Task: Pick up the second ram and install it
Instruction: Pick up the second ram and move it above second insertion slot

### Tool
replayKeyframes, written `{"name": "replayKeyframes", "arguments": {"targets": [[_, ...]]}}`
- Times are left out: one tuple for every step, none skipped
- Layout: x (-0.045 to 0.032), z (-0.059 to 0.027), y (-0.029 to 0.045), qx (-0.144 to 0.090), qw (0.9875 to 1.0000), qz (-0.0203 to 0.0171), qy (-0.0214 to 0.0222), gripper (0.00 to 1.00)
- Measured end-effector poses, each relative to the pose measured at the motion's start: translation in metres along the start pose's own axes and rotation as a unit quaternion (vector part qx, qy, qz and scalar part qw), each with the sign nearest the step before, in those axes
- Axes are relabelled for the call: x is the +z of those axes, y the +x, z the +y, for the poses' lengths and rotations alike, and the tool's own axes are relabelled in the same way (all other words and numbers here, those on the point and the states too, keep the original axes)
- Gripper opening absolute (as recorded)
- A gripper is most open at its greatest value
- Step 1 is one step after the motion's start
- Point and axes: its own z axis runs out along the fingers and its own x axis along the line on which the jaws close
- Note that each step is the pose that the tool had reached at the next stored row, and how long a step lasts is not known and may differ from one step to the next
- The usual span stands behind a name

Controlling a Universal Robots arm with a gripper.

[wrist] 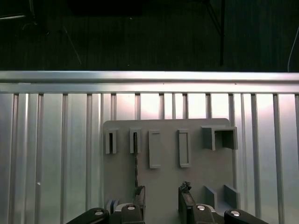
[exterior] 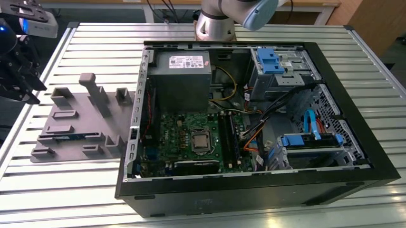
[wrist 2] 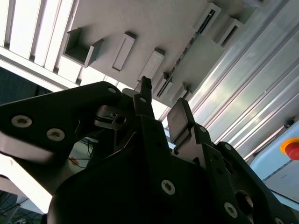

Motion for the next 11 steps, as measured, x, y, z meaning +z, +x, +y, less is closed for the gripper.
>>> {"name": "replayKeyframes", "arguments": {"targets": [[0.0006, 0.0000, 0.0001, 0.000, 1.0000, 0.0000, 0.0000, 0.42], [0.0012, -0.0001, 0.0001, 0.000, 1.0000, 0.0000, 0.0000, 0.42], [0.0018, -0.0001, 0.0002, 0.000, 1.0000, 0.0000, 0.0000, 0.42], [0.0023, -0.0001, 0.0003, 0.000, 1.0000, 0.0000, -0.0001, 0.42], [0.0029, -0.0001, 0.0003, 0.000, 1.0000, 0.0001, -0.0001, 0.42], [0.0034, -0.0002, 0.0003, 0.000, 1.0000, 0.0000, -0.0001, 0.42], [0.0039, -0.0002, 0.0003, 0.000, 1.0000, 0.0000, 0.0000, 0.42], [0.0040, -0.0002, 0.0004, 0.000, 1.0000, 0.0001, -0.0001, 0.42], [0.0040, -0.0002, 0.0004, 0.000, 1.0000, 0.0001, -0.0001, 0.42], [0.0040, -0.0002, 0.0004, 0.000, 1.0000, 0.0002, -0.0001, 0.42], [0.0041, -0.0002, 0.0004, 0.000, 1.0000, 0.0002, -0.0001, 0.42]]}}
